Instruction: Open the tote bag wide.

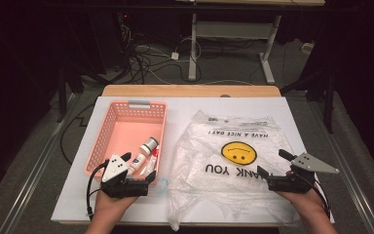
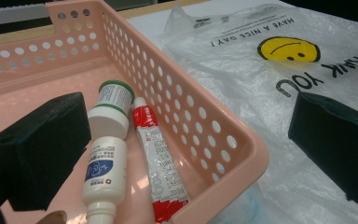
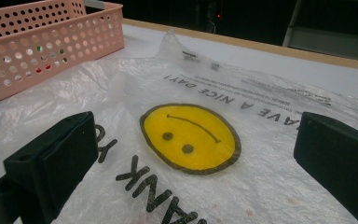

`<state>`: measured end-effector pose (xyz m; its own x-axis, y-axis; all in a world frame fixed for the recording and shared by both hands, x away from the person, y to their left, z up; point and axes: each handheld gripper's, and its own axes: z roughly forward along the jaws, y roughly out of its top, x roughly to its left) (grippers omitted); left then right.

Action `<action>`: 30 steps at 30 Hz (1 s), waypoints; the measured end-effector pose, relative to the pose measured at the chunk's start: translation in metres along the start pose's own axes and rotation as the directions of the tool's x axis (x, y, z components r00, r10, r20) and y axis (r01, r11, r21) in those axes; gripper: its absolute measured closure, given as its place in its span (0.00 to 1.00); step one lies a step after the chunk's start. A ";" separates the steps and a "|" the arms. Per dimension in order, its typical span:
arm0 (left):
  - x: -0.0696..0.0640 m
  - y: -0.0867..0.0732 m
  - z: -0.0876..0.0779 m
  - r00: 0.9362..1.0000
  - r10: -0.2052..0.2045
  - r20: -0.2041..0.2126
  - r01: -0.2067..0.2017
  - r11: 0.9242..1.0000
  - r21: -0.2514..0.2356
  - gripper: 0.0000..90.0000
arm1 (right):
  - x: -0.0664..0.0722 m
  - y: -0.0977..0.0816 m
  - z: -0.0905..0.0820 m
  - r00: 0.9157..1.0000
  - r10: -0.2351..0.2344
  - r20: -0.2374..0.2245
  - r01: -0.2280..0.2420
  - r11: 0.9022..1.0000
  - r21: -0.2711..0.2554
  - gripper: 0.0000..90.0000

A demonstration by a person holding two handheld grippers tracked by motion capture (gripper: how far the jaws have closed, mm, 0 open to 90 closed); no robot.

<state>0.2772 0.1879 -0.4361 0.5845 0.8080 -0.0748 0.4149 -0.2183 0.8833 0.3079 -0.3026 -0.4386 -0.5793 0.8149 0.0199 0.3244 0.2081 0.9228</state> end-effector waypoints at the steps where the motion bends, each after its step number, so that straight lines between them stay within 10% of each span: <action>1: 0.000 0.001 0.001 1.000 0.005 -0.002 -0.005 1.000 0.003 0.00 | 0.000 0.000 0.000 1.000 -0.006 0.002 0.006 1.000 0.001 0.00; 18: -0.003 0.000 0.001 1.000 0.016 0.000 -0.016 1.000 0.019 0.00 | -0.003 0.001 -0.001 1.000 -0.004 0.007 0.004 1.000 0.000 0.00; 30: -0.002 0.000 0.001 1.000 0.024 0.000 -0.024 0.999 0.026 0.00 | -0.031 -0.005 -0.006 0.996 0.015 0.088 -0.018 0.999 0.032 0.00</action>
<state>0.2769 0.1857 -0.4363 0.5945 0.8023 -0.0540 0.4187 -0.2515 0.8726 0.3199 -0.3316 -0.4412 -0.5065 0.8622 -0.0001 0.3587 0.2108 0.9094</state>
